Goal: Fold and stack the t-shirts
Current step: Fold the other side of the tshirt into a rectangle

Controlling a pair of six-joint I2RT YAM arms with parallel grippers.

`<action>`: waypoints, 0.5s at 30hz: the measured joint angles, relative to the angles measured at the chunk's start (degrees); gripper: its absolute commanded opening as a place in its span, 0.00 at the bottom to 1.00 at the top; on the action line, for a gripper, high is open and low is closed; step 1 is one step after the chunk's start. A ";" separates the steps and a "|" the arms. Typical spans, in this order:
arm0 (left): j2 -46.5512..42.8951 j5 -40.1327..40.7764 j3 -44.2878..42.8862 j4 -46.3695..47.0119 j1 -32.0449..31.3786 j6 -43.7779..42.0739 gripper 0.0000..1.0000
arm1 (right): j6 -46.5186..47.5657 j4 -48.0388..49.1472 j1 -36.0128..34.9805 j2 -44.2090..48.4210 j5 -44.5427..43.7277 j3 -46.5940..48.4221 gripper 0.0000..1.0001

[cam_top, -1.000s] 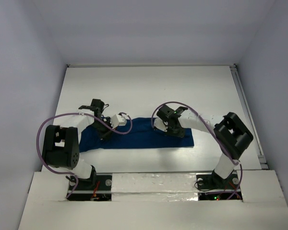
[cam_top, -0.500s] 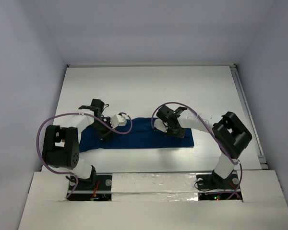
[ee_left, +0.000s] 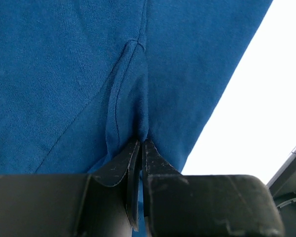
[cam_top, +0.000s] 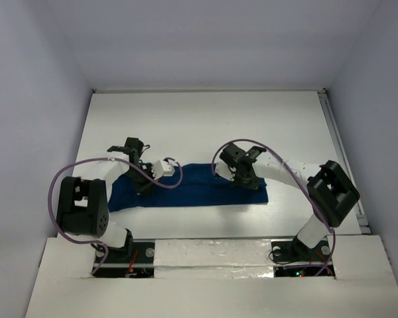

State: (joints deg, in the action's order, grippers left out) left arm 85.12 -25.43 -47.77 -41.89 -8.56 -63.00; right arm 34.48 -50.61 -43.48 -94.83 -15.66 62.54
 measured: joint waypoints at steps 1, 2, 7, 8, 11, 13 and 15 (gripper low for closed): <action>-0.28 0.07 0.00 -0.42 0.00 -0.28 0.00 | 0.00 -0.04 0.00 0.00 0.00 -0.15 0.00; -0.59 0.13 0.00 -0.85 0.00 -0.61 0.00 | 0.00 -0.02 0.00 0.00 0.02 -0.37 0.00; -1.01 0.22 0.00 -3.13 0.00 -2.14 0.00 | 0.00 -0.44 0.00 -0.02 0.00 -2.43 0.00; -1.01 0.22 0.00 -3.39 0.00 -2.32 0.00 | 0.02 -0.57 0.00 -0.02 0.02 -2.91 0.00; -1.01 0.22 0.00 -3.78 -0.02 -2.82 0.00 | 0.02 -0.90 0.00 -0.09 0.02 -3.78 0.00; -1.01 0.22 0.02 -3.98 -0.02 -3.08 0.00 | 0.02 -1.03 0.00 -0.09 0.02 -3.89 0.00; -0.98 0.22 0.00 -4.22 -0.02 -3.30 0.01 | 0.02 -1.18 0.00 -0.09 0.02 -3.91 0.00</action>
State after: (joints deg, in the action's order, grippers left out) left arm 84.14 -25.21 -47.77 -46.11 -8.58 -66.30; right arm 34.50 -51.79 -43.48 -94.91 -15.64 58.63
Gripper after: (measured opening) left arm 0.006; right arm 0.017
